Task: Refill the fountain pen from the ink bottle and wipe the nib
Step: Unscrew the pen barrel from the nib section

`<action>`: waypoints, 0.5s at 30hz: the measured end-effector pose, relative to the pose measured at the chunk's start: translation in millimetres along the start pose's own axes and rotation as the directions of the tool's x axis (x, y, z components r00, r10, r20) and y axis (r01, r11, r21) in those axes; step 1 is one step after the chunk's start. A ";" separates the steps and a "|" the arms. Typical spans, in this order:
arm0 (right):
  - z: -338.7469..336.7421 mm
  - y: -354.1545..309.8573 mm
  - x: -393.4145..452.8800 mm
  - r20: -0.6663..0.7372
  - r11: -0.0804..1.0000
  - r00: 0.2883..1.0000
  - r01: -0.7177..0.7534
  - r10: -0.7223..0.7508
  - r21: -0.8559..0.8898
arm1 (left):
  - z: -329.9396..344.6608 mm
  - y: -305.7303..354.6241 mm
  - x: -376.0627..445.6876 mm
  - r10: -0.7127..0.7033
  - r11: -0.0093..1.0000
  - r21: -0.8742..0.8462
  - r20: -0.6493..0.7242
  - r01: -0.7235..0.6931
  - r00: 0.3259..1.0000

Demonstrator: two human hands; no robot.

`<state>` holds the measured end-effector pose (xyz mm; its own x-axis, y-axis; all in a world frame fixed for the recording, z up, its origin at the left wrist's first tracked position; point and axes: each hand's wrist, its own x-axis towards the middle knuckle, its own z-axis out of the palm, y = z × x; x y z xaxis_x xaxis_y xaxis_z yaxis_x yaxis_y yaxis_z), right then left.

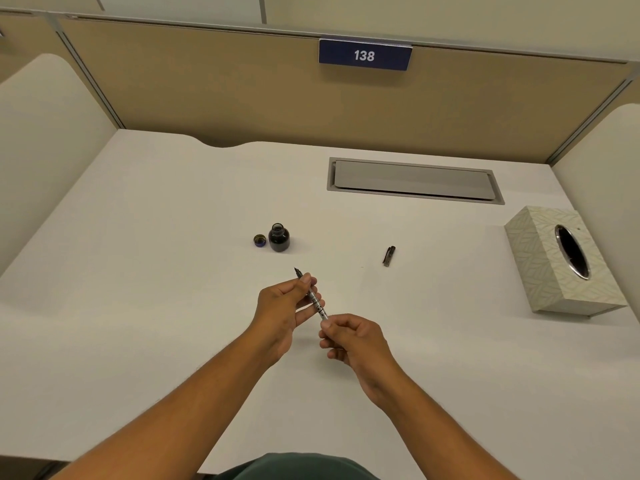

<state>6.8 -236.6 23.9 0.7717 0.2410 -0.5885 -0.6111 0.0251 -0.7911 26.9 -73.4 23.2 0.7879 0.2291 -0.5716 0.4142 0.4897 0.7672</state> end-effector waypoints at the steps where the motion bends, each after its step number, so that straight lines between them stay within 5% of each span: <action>1: 0.8 -0.1 0.3 0.007 1.000 1.000 -0.013 0.013 0.017 | -0.1 0.1 -0.1 0.001 1.000 0.000 0.002 -0.001 1.000; 5: 2.5 -0.7 1.1 0.048 0.995 0.995 -0.091 0.089 0.044 | -0.1 -0.2 -1.4 -0.003 1.000 -0.004 0.006 0.003 1.000; 11: 2.8 2.3 -0.8 0.001 0.999 1.000 0.022 -0.022 0.027 | 0.6 0.6 -1.8 0.001 1.000 0.016 0.003 -0.001 1.000; 15: 5.2 0.8 1.4 0.006 0.995 0.997 -0.078 0.078 0.063 | 0.1 0.0 -0.7 0.006 1.000 0.003 0.003 -0.006 1.000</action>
<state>6.5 -231.2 23.3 0.7207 0.2482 -0.6473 -0.6794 0.0676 -0.7306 26.5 -73.6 23.7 0.7916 0.2294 -0.5663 0.4109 0.4861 0.7713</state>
